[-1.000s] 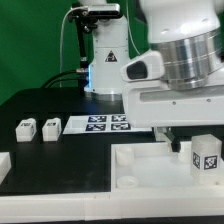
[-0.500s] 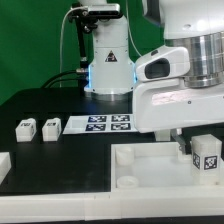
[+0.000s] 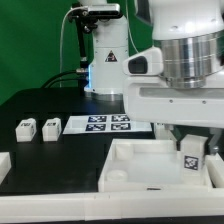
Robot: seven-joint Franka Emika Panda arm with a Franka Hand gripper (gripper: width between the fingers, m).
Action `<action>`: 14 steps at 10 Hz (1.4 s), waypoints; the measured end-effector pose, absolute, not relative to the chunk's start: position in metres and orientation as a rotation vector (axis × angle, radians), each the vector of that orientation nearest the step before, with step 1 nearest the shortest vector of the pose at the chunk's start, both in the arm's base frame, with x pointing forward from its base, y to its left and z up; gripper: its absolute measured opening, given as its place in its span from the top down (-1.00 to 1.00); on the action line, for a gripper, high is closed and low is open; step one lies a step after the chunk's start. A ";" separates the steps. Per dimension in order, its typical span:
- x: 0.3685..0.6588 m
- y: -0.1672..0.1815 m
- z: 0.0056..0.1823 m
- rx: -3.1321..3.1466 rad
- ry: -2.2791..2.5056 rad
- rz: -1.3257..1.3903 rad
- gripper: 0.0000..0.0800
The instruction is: Assemble one leg
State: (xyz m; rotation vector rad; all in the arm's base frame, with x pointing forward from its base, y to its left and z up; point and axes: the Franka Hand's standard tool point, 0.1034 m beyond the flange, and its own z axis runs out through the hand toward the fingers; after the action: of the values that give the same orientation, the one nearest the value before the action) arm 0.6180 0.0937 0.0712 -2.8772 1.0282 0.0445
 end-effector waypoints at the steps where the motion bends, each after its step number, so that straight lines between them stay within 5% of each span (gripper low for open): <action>1: 0.617 0.086 0.071 -2.840 1.182 0.057 0.25; 5: 0.616 0.068 0.072 -2.766 1.490 0.019 0.23; 6: 0.616 0.066 0.071 -2.768 1.495 0.017 0.01; 7: 0.616 0.067 0.071 -2.771 1.489 0.018 0.01; 8: 0.616 0.067 0.071 -2.771 1.488 0.018 -0.37; 9: 0.616 0.067 0.071 -2.772 1.487 0.018 -0.37; 10: 0.615 0.069 0.073 -2.773 1.483 0.019 -0.57; 14: 0.617 0.081 0.089 -2.772 1.447 0.006 -0.62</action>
Offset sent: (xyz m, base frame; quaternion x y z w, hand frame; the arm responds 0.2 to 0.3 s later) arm 0.0231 0.0043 -0.0021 0.0343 0.0772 0.2049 0.9751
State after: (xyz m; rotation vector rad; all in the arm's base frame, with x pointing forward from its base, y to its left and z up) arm 0.6174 0.0810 0.0885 -2.7725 1.4469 0.0061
